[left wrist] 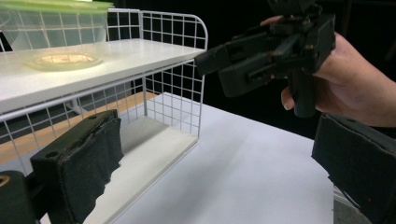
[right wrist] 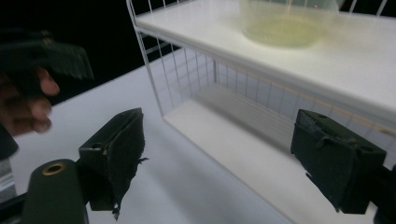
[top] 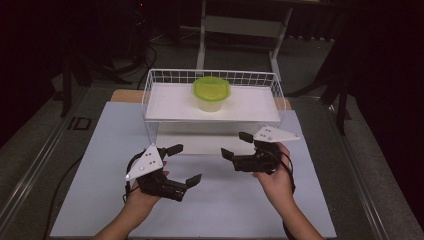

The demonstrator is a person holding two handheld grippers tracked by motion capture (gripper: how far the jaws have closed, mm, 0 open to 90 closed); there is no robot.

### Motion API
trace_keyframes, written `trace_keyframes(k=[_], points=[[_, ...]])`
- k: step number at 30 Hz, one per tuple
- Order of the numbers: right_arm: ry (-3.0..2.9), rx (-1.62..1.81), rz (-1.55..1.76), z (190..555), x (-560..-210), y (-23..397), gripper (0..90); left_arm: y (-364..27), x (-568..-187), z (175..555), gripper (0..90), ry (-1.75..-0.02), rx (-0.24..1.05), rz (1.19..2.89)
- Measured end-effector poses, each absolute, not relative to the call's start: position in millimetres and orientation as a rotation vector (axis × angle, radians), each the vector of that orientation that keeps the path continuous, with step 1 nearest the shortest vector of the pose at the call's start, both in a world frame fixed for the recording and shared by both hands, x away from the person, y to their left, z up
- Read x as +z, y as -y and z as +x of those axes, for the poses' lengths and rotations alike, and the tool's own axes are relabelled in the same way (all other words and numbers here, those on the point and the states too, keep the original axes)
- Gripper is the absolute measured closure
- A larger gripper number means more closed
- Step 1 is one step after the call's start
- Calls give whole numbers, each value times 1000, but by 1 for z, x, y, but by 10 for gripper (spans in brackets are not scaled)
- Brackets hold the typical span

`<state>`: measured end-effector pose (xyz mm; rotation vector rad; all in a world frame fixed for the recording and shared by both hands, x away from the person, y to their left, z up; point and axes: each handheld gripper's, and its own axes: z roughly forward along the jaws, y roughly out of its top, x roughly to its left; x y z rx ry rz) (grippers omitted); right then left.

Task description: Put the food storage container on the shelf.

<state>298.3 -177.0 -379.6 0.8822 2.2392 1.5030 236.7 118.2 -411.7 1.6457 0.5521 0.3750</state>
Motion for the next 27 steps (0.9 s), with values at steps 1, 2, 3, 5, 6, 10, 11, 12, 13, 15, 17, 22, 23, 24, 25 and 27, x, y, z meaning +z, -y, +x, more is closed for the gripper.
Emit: trace_keyframes(k=[1,2,3,5,6,10,11,12,13,15,17,22,23,24,25,27], points=[[-2239,1509,883,296,-383,179,173,-118,-413,236,23,-549,369,1648],[-2243,1515,889,294,-386,181,173,-118,-415,235,23,-547,367,1653],[-2239,1513,890,292,-389,184,173,-118,-418,233,23,-547,368,1656],[-2241,1516,893,288,-395,187,173,-119,-423,231,23,-548,352,1651],[-2243,1514,895,286,-398,189,173,-120,-427,230,23,-550,350,1646],[-2237,1519,896,278,-408,197,173,-123,-439,227,23,-552,342,1659],[-2238,1517,895,276,-411,198,173,-123,-442,226,23,-556,335,1665],[-2239,1518,894,274,-413,200,173,-124,-443,226,23,-558,333,1671],[-2237,1522,893,272,-416,202,173,-125,-445,225,23,-559,335,1675],[-2239,1514,887,267,-421,205,173,-125,-448,224,23,-562,325,1685],[-2242,1503,877,263,-426,208,174,-126,-451,222,23,-559,322,1690],[-2278,1504,861,257,-440,215,174,-128,-459,218,23,-564,331,1696],[-2283,1499,866,256,-443,216,175,-129,-461,218,23,-567,330,1697],[-2289,1489,866,255,-446,218,175,-130,-463,218,23,-569,331,1695],[-2293,1487,867,254,-449,219,174,-132,-465,218,23,-572,335,1697],[-2300,1481,870,251,-454,222,175,-133,-468,217,23,-576,345,1702]])
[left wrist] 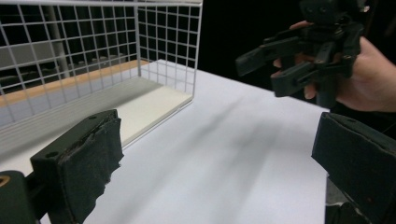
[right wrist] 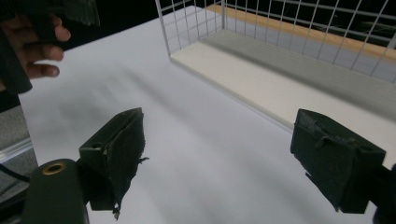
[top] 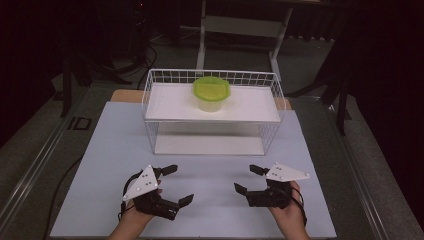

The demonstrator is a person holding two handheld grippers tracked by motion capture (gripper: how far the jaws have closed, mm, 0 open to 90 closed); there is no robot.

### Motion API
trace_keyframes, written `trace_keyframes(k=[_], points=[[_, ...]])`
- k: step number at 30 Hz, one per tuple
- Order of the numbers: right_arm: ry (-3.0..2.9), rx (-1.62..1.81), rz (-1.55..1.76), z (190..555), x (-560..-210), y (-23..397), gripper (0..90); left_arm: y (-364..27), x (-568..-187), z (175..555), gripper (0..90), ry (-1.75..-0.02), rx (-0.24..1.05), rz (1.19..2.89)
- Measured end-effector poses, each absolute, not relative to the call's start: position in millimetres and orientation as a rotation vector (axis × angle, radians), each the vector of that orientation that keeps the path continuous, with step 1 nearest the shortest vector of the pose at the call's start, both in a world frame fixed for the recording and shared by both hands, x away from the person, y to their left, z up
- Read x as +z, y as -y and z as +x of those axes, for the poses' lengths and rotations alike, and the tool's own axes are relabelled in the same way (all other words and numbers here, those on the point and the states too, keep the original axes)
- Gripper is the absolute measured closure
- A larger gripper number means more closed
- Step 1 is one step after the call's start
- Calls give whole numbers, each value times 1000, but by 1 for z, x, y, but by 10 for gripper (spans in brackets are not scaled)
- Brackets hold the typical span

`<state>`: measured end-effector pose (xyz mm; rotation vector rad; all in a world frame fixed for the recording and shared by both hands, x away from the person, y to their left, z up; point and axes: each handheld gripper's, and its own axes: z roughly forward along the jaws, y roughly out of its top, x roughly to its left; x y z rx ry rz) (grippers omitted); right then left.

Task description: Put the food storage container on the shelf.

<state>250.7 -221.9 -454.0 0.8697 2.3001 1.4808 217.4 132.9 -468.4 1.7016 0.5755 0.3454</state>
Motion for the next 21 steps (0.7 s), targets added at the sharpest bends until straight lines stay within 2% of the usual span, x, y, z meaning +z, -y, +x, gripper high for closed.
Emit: trace_keyframes(k=[12,21], points=[[-2290,1443,880,248,-470,234,173,-142,-473,217,23,-572,367,1723],[-2282,1417,872,248,-474,239,173,-140,-481,217,23,-580,336,1732]])
